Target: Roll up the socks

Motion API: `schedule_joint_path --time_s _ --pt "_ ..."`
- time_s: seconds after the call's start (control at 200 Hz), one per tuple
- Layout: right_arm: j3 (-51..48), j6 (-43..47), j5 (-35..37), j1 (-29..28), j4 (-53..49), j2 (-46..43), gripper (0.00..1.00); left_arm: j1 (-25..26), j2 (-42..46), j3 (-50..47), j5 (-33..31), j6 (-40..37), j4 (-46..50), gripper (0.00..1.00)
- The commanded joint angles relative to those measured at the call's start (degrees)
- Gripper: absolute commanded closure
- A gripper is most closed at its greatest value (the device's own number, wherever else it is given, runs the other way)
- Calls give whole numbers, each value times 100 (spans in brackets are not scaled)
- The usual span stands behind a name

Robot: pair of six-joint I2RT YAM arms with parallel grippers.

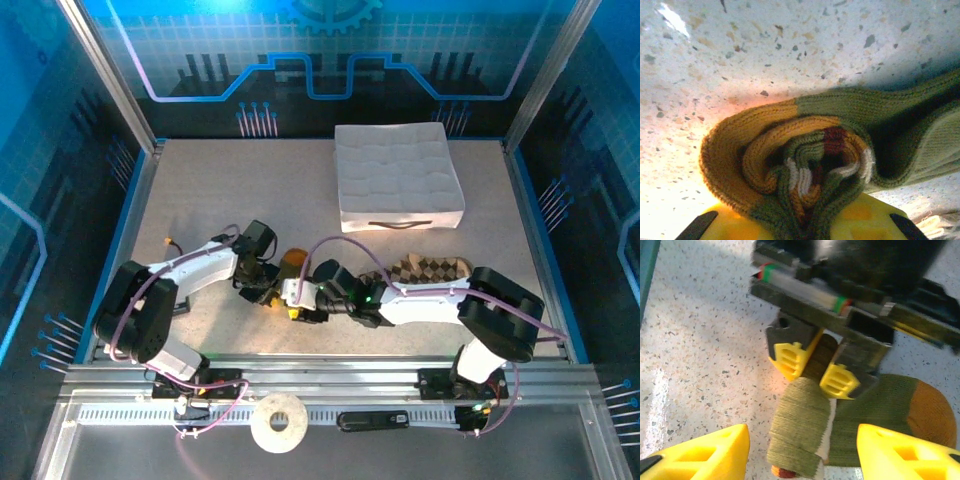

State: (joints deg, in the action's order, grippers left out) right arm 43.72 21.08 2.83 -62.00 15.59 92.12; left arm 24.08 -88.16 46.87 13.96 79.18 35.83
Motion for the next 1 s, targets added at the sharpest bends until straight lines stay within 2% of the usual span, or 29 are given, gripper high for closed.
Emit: schedule_joint_path --time_s 0.0,0.315,0.41,0.55,0.615,0.66,0.74,0.845,0.996 --pt "61 256 945 -213 299 313 42 71 -330 46 -297 86 775 82" --pt "559 287 1285 -329 198 1109 49 67 -588 234 -123 33 638 80" --pt "606 242 1334 -322 181 1258 59 58 -614 270 -87 -6 617 79" --pt "628 28 1272 -254 69 1361 81 50 -559 245 6 -16 491 75" --pt "595 -136 1093 -170 23 1366 88 20 -393 233 -2 -1 460 68" --pt "605 -277 886 -94 -293 1386 93 -22 -230 227 -27 17 450 58" --pt "635 -509 363 96 -587 1438 97 -122 131 214 -50 75 433 41" --pt "628 -846 -483 429 -891 1528 100 -309 651 98 -65 162 350 25" --pt "637 -1184 -1740 907 -1188 1691 100 -622 1235 -146 -71 162 115 21"
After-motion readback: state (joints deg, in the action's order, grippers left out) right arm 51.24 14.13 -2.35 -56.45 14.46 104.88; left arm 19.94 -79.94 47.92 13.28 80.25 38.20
